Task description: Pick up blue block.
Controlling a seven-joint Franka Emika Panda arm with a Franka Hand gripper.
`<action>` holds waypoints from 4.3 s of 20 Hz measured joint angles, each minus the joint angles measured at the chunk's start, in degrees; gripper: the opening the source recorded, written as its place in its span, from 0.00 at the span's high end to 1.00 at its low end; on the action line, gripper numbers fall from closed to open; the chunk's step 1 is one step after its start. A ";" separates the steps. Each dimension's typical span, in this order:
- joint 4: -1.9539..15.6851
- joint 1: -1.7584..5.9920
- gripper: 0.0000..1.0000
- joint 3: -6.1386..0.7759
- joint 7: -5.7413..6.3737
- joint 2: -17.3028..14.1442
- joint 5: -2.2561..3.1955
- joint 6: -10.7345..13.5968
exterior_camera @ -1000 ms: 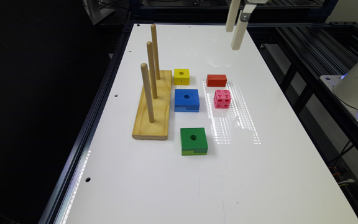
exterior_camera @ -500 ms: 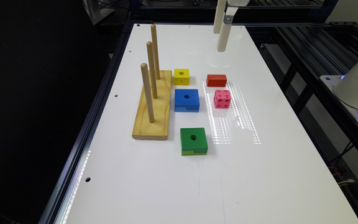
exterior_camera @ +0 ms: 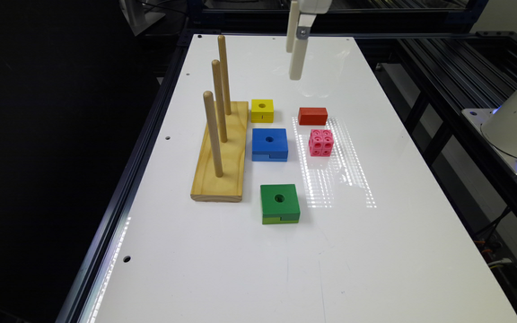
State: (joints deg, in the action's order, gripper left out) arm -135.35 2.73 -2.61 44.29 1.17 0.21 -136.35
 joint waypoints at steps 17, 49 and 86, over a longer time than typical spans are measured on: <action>0.48 0.00 0.00 -0.86 0.65 -5.74 -0.01 -4.17; 1.17 0.05 0.00 -3.10 2.61 -14.59 -0.07 -12.05; 7.22 0.03 0.00 -3.14 2.61 -24.03 -0.04 -16.48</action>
State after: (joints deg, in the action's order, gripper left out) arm -128.13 2.76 -5.74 46.90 -22.85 0.17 -152.83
